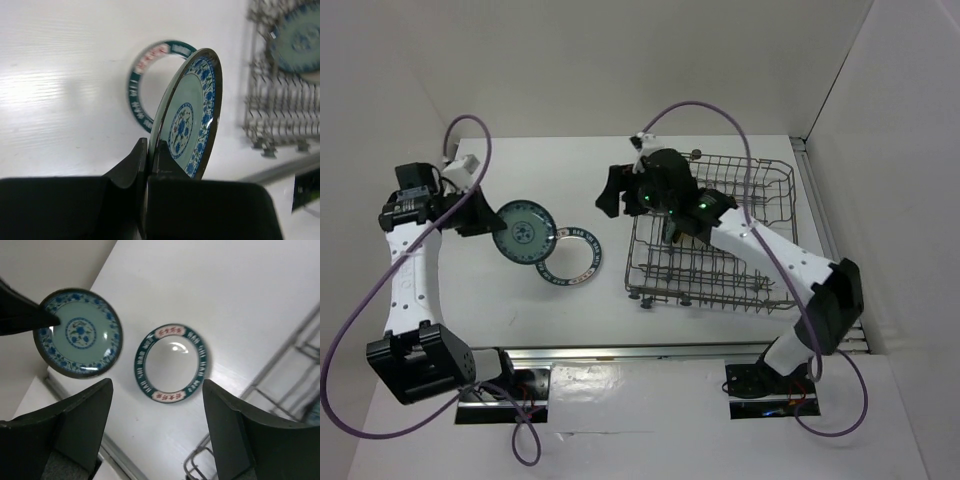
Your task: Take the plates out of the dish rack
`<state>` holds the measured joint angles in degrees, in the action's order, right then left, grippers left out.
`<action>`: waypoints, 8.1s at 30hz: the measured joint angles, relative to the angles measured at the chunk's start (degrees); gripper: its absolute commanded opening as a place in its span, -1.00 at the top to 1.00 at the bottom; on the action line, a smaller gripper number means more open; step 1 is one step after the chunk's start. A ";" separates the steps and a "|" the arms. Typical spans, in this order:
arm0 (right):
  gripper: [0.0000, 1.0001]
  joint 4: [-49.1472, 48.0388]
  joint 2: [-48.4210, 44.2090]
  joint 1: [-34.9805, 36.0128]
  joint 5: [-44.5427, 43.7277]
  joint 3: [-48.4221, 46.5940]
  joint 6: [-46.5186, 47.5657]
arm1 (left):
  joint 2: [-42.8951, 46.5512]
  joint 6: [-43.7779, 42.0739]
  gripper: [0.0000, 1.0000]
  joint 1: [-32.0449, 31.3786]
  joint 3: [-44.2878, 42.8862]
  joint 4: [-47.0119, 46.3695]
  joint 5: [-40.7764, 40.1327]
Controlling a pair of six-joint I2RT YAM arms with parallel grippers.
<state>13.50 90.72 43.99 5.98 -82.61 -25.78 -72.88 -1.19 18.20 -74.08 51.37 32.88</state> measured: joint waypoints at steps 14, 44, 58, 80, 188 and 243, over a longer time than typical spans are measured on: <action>-0.73 18.36 -21.66 -12.57 -24.30 3.98 0.07 | -11.80 8.52 1.00 19.19 12.76 -15.52 -5.97; -0.43 22.14 -12.50 -28.85 -21.86 18.47 2.32 | -24.11 4.22 -0.32 21.27 16.13 -18.88 -7.78; 1.00 17.97 2.23 -31.45 -23.37 16.24 2.80 | -2.34 -3.32 -0.62 19.50 6.29 -8.61 -4.20; 1.00 0.98 -14.80 -14.95 -1.07 3.15 8.92 | -0.39 -14.80 -1.00 1.92 -5.79 9.94 18.14; 0.74 23.71 2.32 -26.97 -15.04 7.41 2.73 | -3.19 -9.62 -0.43 13.81 4.46 2.82 -7.48; 0.51 -25.97 12.52 -2.82 42.34 8.00 -7.17 | -3.56 -19.78 1.00 -3.78 -0.37 15.72 21.00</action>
<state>-12.47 103.24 41.17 48.31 -74.61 -32.95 -76.44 -20.97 14.41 -74.46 67.09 53.89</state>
